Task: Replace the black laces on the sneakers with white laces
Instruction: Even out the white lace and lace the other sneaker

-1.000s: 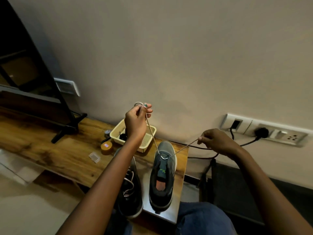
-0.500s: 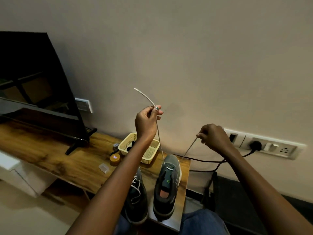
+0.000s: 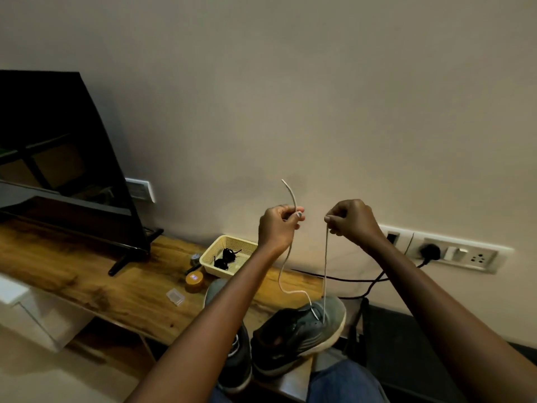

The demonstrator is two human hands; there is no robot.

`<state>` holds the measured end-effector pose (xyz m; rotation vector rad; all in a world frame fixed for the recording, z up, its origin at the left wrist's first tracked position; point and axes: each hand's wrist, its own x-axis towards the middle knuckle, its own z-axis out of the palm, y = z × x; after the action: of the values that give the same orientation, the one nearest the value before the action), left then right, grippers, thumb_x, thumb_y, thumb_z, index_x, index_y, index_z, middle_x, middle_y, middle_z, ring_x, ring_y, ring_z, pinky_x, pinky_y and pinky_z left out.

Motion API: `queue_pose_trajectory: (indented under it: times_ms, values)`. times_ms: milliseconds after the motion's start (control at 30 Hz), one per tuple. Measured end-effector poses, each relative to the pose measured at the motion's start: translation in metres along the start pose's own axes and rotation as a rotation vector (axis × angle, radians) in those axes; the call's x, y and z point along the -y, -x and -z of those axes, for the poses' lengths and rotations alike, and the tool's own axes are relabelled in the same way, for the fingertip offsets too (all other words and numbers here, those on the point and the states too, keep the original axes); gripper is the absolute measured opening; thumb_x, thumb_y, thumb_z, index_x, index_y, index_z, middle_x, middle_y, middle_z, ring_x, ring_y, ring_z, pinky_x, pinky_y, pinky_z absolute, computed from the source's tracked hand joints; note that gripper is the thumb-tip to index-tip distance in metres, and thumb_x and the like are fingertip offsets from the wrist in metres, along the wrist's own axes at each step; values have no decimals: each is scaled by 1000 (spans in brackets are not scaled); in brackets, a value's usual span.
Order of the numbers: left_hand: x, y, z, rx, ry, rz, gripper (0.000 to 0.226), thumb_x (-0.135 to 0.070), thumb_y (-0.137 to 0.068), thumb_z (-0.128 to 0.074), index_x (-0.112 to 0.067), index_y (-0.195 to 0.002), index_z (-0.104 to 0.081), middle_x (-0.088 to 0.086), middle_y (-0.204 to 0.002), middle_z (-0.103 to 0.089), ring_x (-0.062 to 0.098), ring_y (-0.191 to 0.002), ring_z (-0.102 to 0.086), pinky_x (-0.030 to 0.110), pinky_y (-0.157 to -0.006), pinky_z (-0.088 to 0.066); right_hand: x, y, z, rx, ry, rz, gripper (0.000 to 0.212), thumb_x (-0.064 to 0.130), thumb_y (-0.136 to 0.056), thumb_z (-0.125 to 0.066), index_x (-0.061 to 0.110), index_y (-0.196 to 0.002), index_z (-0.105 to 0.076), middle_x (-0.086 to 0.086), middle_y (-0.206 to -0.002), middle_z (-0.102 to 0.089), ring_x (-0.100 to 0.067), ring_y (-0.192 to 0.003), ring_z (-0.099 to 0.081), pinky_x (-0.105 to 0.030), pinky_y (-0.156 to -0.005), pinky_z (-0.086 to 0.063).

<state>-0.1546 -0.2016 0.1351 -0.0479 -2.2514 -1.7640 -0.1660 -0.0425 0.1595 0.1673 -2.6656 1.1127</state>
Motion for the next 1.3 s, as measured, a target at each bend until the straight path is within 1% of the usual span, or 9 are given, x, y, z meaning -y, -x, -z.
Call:
queue_pose_trajectory:
  times_ms: [167,367,533,700,767,867,967,1067,1300]
  values:
    - [14,1,-29,159,-132,28,22,-16,-94,-59,-9,-111,-69,7,-107,-71,18,-91,-66,33,-86,-54,0,-2,3,40,-103,9,7,4,-88,-64,4,-92,-69,-11,-79,-71,-14,-69,-67,-21,-61,-53]
    - [18,-2,-51,155,-211,17,18,-28,-92,-61,-18,-90,-75,2,-85,-73,20,-82,-66,37,-77,-51,-6,-1,3,13,-211,48,7,12,-90,-63,9,-95,-68,-5,-83,-71,-13,-75,-68,-17,-61,-49]
    - [28,-14,-52,103,-231,28,18,-32,-89,-64,-19,-83,-76,-2,-85,-74,18,-80,-67,42,-77,-55,-53,25,-22,-321,-638,-405,20,24,-99,-49,8,-105,-59,-9,-92,-64,-17,-77,-61,-28,-65,-49]
    - [37,-22,-53,76,-195,-20,18,-28,-88,-67,-15,-80,-76,1,-78,-74,16,-74,-67,40,-75,-54,-95,83,-108,120,-421,-716,10,15,-91,-58,14,-81,-61,-12,-89,-64,-25,-84,-60,-44,-84,-50]
    - [39,-24,-53,63,-169,-28,17,-26,-88,-67,-14,-82,-76,2,-79,-74,16,-75,-68,40,-76,-54,-115,94,-151,233,-362,-697,27,36,-74,-72,17,-90,-62,-10,-101,-66,-26,-97,-62,-41,-88,-51]
    - [40,-27,-53,55,-142,-23,15,-25,-88,-68,-14,-83,-76,0,-79,-74,15,-74,-68,41,-77,-55,-141,97,-201,261,-250,-704,86,55,-57,-78,9,-124,-50,-12,-125,-58,-31,-120,-52,-44,-101,-42]
    - [41,-34,-52,32,-103,-7,14,-25,-87,-69,-15,-82,-76,-2,-78,-74,12,-75,-68,41,-78,-56,-121,98,-199,183,-144,-745,81,36,-74,-79,6,-136,-36,-14,-139,-44,-34,-132,-37,-36,-107,-30]
    - [40,-39,-50,17,-85,-11,12,-23,-87,-68,-15,-84,-76,-2,-80,-74,13,-77,-69,42,-79,-56,-124,91,-207,197,-128,-713,80,37,-70,-81,12,-134,-39,-10,-136,-48,-33,-128,-40,-38,-102,-35]
    - [34,-56,-39,-43,-22,5,11,-18,-89,-66,-13,-88,-75,0,-82,-73,14,-80,-70,41,-82,-56,-203,64,-271,366,-125,-661,107,76,-32,-68,27,-125,-51,-3,-120,-60,-28,-116,-54,-44,-99,-46]
